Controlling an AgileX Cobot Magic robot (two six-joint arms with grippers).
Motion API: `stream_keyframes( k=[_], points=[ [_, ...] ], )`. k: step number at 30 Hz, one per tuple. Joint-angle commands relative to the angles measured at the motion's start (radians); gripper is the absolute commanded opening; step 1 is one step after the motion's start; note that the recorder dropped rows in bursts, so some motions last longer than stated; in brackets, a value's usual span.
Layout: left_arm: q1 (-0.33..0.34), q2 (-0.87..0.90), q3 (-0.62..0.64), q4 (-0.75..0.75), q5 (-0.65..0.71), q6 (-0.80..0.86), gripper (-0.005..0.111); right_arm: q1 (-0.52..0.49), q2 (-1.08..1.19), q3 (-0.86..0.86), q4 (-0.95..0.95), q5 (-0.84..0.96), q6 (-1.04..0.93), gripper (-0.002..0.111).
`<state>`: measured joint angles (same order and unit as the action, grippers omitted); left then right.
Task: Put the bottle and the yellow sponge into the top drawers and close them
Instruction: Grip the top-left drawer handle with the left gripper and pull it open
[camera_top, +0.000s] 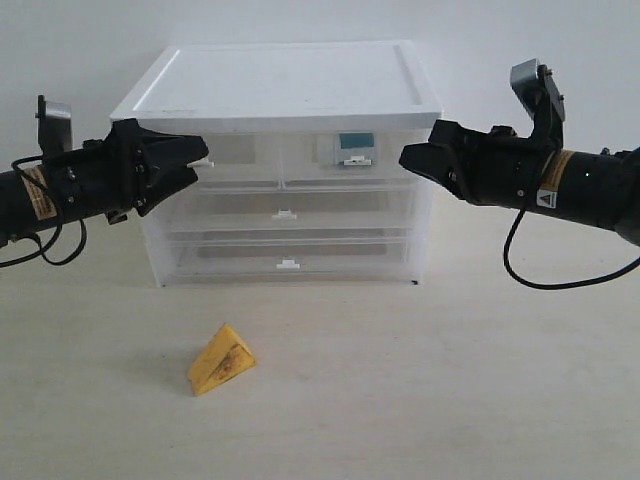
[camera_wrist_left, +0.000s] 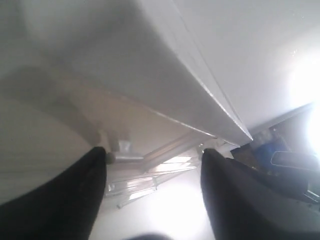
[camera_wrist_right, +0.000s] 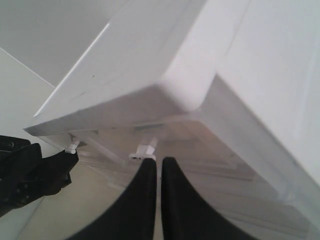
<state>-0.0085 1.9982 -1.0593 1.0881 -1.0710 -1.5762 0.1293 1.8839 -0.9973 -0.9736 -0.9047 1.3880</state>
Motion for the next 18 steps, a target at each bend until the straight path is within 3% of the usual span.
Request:
stream_keyframes(
  k=[1,6,13,18],
  points=[
    [-0.028,-0.002,-0.012,-0.039,0.066,0.003,0.054,-0.007,0.001,-0.004,-0.011,-0.004,-0.019,0.000],
    [-0.026,-0.002,-0.012,-0.058,0.069,0.018,0.047,-0.007,0.001,-0.004,-0.011,0.004,-0.040,0.000],
    [-0.026,-0.002,-0.012,-0.137,0.071,0.047,0.004,-0.007,0.001,-0.004,-0.010,0.009,-0.040,0.000],
    [-0.026,-0.002,-0.012,-0.120,0.067,0.047,0.004,-0.007,0.001,-0.004,-0.005,0.008,-0.040,0.000]
  ],
)
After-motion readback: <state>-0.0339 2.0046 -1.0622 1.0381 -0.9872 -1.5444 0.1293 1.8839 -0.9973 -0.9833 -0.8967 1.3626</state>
